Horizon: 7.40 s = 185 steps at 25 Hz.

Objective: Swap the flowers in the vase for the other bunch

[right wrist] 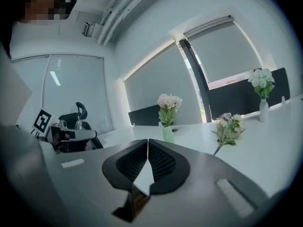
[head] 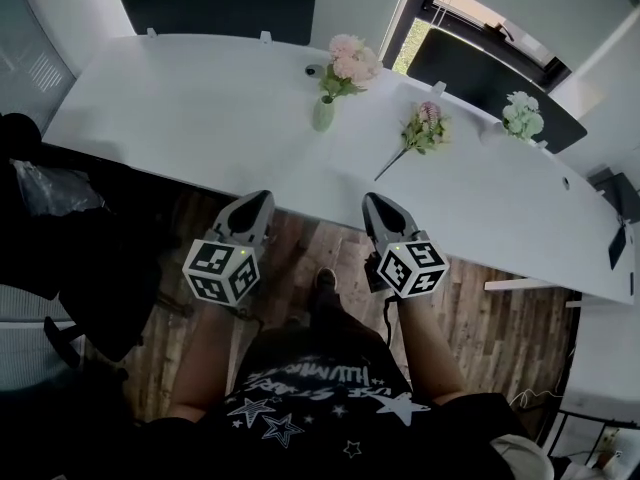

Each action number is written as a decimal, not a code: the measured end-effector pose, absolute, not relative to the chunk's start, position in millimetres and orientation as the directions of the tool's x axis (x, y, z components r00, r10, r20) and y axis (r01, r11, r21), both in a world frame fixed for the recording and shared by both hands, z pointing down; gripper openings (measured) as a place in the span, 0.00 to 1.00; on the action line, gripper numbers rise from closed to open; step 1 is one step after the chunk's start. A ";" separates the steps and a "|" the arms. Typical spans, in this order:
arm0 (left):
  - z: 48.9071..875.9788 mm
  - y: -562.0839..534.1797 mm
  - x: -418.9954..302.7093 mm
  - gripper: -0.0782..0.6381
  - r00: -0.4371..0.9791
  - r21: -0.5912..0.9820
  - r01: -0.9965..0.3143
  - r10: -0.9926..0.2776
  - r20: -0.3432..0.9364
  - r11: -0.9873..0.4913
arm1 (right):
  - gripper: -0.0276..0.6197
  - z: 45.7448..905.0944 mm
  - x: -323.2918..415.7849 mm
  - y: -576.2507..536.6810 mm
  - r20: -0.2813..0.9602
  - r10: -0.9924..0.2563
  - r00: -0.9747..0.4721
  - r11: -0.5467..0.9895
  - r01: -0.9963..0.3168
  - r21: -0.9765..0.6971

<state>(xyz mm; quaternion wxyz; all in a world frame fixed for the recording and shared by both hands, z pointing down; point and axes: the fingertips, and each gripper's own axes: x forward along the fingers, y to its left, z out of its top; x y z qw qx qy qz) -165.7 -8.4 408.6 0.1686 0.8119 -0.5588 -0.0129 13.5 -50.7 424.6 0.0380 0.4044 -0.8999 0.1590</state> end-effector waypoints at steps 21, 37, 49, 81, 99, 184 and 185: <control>435.5 -145.6 -140.4 0.12 0.343 0.275 -0.922 -0.904 0.255 -0.272 | 0.05 449.7 20.1 -181.2 0.232 -0.632 -0.739 0.683 -0.673 -0.285; 441.5 -184.4 -146.8 0.12 0.269 0.194 -0.956 -0.925 0.269 -0.222 | 0.14 451.2 -20.8 -234.3 0.199 -0.471 -0.859 0.774 -0.511 -0.375; 453.7 -214.0 -142.3 0.12 0.320 0.172 -0.944 -0.911 0.259 -0.282 | 0.36 459.7 -49.0 -245.9 0.185 -0.389 -0.903 0.757 -0.427 -0.495; 530.2 -309.8 -103.0 0.53 0.633 0.095 -0.755 -0.686 0.359 -0.648 | 0.39 475.9 -96.5 -309.3 0.256 -0.480 -0.839 0.714 -0.543 -0.442; 535.2 -314.4 -97.4 0.48 0.626 0.080 -0.760 -0.692 0.361 -0.646 | 0.31 476.5 -107.0 -314.6 0.242 -0.448 -0.861 0.779 -0.509 -0.366; 539.1 -314.7 -100.4 0.48 0.637 0.102 -0.752 -0.676 0.370 -0.652 | 0.14 511.0 14.4 -355.1 0.471 -0.709 -0.525 0.300 -0.829 -0.472; 538.2 -314.1 -100.4 0.48 0.641 0.109 -0.751 -0.678 0.361 -0.652 | 0.14 510.4 14.1 -352.0 0.470 -0.708 -0.528 0.306 -0.828 -0.470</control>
